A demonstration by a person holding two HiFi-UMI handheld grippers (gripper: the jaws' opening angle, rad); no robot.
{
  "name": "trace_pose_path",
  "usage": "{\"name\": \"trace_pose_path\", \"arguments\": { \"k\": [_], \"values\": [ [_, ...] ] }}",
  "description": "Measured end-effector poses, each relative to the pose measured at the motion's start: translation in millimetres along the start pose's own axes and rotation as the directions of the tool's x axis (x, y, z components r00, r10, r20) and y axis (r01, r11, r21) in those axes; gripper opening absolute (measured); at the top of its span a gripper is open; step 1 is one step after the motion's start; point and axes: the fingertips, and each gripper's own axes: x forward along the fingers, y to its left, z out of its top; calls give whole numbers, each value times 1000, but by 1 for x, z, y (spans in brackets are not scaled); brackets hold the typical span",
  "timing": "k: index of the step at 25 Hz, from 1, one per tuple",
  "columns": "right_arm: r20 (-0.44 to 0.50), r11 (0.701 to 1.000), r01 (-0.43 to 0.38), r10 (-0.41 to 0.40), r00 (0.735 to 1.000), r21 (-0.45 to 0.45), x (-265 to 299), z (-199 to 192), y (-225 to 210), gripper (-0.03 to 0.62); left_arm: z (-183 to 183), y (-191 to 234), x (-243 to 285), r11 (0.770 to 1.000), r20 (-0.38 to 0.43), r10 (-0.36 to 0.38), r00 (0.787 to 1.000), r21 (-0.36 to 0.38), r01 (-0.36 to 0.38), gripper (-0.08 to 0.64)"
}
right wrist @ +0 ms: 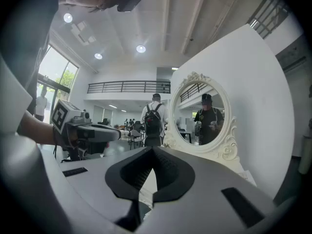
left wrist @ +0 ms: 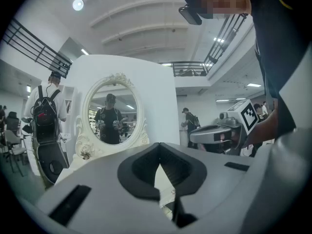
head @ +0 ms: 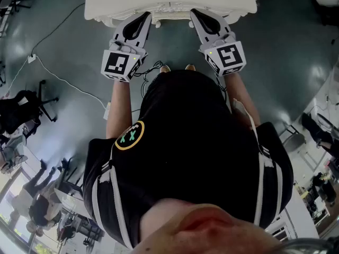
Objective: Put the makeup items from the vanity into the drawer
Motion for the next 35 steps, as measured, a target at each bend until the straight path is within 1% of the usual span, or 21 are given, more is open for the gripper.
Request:
{"name": "trace_pose_path", "arguments": {
  "k": [10, 17, 20, 23, 27, 29, 31, 35],
  "values": [
    [16, 999, 6, -7, 1000, 36, 2, -1, -2, 21, -3, 1, 1, 1000, -4, -2, 1000, 2, 2, 18],
    [10, 998, 12, -12, 1000, 54, -1, -16, -5, 21, -12, -4, 5, 1000, -10, -5, 1000, 7, 5, 18],
    [9, 999, 13, -13, 1000, 50, 2, -12, -6, 21, -9, -2, 5, 1000, -7, -3, 1000, 7, 3, 18],
    [7, 998, 15, -16, 1000, 54, 2, -8, -5, 37, -6, 1, 2, 1000, -8, -2, 1000, 3, 2, 18],
    [16, 998, 7, -8, 1000, 62, 2, -6, -4, 94, -5, 1, 2, 1000, -8, 1, 1000, 4, -1, 18],
    [16, 998, -4, 3, 1000, 67, 1, -6, -3, 163, -5, 0, 2, 1000, -6, 3, 1000, 3, -3, 18],
    [12, 997, -12, 11, 1000, 71, 1, -9, -2, 218, -7, -1, 3, 1000, -6, 2, 1000, 0, -2, 18],
    [-4, 998, -32, 33, 999, 62, 2, -13, 0, 345, -8, -2, 5, 1000, -8, 0, 1000, -2, 0, 18]
  ]
}}
